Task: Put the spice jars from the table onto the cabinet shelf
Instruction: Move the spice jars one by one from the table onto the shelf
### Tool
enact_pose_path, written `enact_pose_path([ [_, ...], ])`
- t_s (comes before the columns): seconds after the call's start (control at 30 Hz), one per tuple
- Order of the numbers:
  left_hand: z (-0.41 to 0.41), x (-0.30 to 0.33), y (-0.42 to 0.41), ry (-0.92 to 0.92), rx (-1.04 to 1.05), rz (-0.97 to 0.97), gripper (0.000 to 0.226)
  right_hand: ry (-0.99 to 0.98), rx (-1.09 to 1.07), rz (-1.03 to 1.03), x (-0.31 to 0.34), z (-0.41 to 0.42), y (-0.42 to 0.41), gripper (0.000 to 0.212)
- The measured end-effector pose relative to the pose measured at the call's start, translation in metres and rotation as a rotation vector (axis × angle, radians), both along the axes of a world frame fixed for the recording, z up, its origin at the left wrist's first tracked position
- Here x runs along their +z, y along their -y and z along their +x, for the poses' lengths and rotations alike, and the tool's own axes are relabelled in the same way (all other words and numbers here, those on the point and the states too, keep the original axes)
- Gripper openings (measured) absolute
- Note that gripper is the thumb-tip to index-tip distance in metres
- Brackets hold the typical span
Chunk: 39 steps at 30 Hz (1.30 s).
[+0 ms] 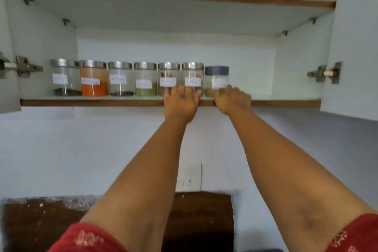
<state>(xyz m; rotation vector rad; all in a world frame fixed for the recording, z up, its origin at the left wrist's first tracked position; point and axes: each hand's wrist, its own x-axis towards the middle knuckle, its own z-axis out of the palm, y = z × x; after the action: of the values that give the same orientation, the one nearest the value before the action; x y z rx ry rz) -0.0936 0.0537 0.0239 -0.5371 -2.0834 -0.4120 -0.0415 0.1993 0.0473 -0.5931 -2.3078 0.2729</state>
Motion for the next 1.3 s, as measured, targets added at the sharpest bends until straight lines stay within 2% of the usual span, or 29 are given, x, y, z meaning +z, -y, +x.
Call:
enact_pose_path([
  [0.07, 0.008, -0.005, 0.004, 0.071, -0.021, -0.051, 0.051, -0.105, 0.055, 0.159, -0.030, 0.019, 0.006, 0.054],
  [0.13, 0.019, -0.036, 0.008, 0.052, -0.049, -0.089, 0.055, -0.193, 0.140, 0.191, -0.074, 0.037, 0.010, 0.054],
  [0.2, 0.039, -0.093, 0.011, 0.028, -0.057, -0.077, 0.065, -0.102, 0.161, 0.156, -0.131, 0.057, 0.014, 0.056],
  [0.27, 0.059, -0.158, 0.009, 0.100, -0.021, -0.106, 0.072, 0.078, 0.183, 0.042, -0.186, 0.069, 0.015, 0.051],
  [0.33, 0.090, -0.229, 0.006, 0.388, 0.010, -0.247, 0.078, 0.268, 0.206, -0.191, -0.246, 0.088, 0.023, 0.048],
  [0.4, 0.122, -0.292, 0.008, 0.721, -0.029, -0.273, 0.082, 0.423, 0.213, -0.370, -0.303, 0.108, 0.030, 0.048],
  [0.5, 0.161, -0.365, 0.023, 1.106, -0.125, -0.293, 0.084, 0.689, 0.159, -0.449, -0.377, 0.141, 0.041, 0.065],
  [0.57, 0.177, -0.397, 0.037, 1.233, -0.144, -0.393, 0.085, 0.877, 0.124, -0.425, -0.417, 0.163, 0.045, 0.085],
  [0.67, 0.187, -0.418, 0.057, 1.263, -0.191, -0.467, 0.087, 1.021, 0.123, -0.488, -0.456, 0.191, 0.050, 0.103],
  [0.77, 0.190, -0.424, 0.071, 1.275, -0.238, -0.453, 0.087, 0.932, 0.086, -0.514, -0.481, 0.203, 0.060, 0.100],
  [0.87, 0.192, -0.425, 0.075, 1.303, -0.256, -0.396, 0.086, 0.795, 0.008, -0.498, -0.494, 0.208, 0.065, 0.088],
  [1.03, 0.200, -0.432, 0.073, 1.275, -0.256, -0.382, 0.085, 0.711, -0.056, -0.426, -0.506, 0.217, 0.067, 0.043],
  [1.1, 0.203, -0.437, 0.075, 1.281, -0.256, -0.374, 0.083, 0.629, -0.044, -0.456, -0.510, 0.222, 0.069, 0.026],
  [1.23, 0.201, -0.440, 0.080, 1.313, -0.258, -0.346, 0.087, 0.541, -0.028, -0.540, -0.503, 0.228, 0.067, 0.020],
  [1.3, 0.197, -0.435, 0.081, 1.329, -0.272, -0.323, 0.091, 0.537, -0.081, -0.502, -0.488, 0.224, 0.068, 0.026],
])
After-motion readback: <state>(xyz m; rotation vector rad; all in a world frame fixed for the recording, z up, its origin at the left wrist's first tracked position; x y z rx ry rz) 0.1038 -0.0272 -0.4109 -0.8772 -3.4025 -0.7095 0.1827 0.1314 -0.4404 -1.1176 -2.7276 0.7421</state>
